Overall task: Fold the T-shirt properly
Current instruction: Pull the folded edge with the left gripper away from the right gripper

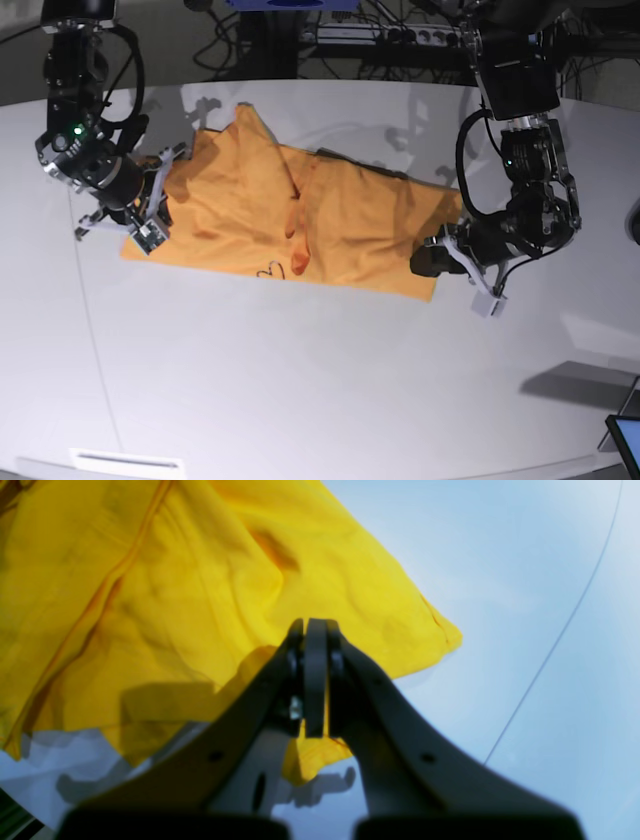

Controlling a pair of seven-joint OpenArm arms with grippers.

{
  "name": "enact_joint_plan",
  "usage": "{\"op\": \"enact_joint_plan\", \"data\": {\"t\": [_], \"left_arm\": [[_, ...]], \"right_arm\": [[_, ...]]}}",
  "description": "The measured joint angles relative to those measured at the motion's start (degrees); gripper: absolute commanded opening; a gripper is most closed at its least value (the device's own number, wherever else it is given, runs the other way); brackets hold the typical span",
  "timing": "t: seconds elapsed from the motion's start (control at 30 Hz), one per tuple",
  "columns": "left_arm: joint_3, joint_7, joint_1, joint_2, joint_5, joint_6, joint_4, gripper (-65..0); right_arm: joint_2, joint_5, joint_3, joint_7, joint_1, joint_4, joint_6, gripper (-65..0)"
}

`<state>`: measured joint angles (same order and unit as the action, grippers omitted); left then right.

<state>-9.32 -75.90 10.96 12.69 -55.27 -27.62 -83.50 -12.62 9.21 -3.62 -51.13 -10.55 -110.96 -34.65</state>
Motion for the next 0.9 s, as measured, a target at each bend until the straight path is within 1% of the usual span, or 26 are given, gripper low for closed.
{"op": "enact_joint_plan", "data": {"t": [0.2, 0.37, 0.47, 0.53, 0.6, 0.73, 0.87, 0.9], "left_arm": [[0.3, 1.8, 0.1, 0.0, 0.0, 0.0, 0.0, -61.0], [6.0, 1.8, 2.0, -0.2, -0.3, 0.0, 0.5, -61.0], [6.4, 2.6, 2.6, -0.7, -0.6, 0.0, 3.8, -61.0], [6.5, 3.3, 2.9, -0.6, 0.5, 0.0, 7.2, -61.1], [6.5, 3.8, 3.5, -0.3, 0.3, 0.0, 10.6, -61.1], [6.5, 5.1, 3.9, -0.3, 0.2, 0.0, 13.0, -61.1], [6.5, 6.9, 3.7, 0.4, 5.6, 0.0, 13.0, -61.1], [6.4, 7.1, 3.6, 0.3, 6.1, 0.0, 13.0, -61.1]], "right_arm": [[0.0, 0.0, 0.0, 0.0, 0.0, 0.0, 0.0, -64.7], [0.2, 0.0, 0.2, 0.0, 0.0, 0.0, 0.0, -64.7], [0.1, -0.1, 0.2, 0.0, -0.2, 0.0, 0.0, -64.7], [0.2, 0.0, 0.2, 0.0, -0.8, 0.0, 0.0, -64.7], [0.2, 0.0, 0.2, 0.0, -1.2, 0.0, -0.4, -64.9], [0.2, 0.0, 0.1, 0.0, -1.1, 0.1, -0.2, -64.9], [0.2, 0.0, 0.2, 0.0, -1.1, 0.1, -0.2, -65.0], [0.2, 0.0, 0.1, 0.0, -1.1, 0.1, -0.2, -65.0]]}}
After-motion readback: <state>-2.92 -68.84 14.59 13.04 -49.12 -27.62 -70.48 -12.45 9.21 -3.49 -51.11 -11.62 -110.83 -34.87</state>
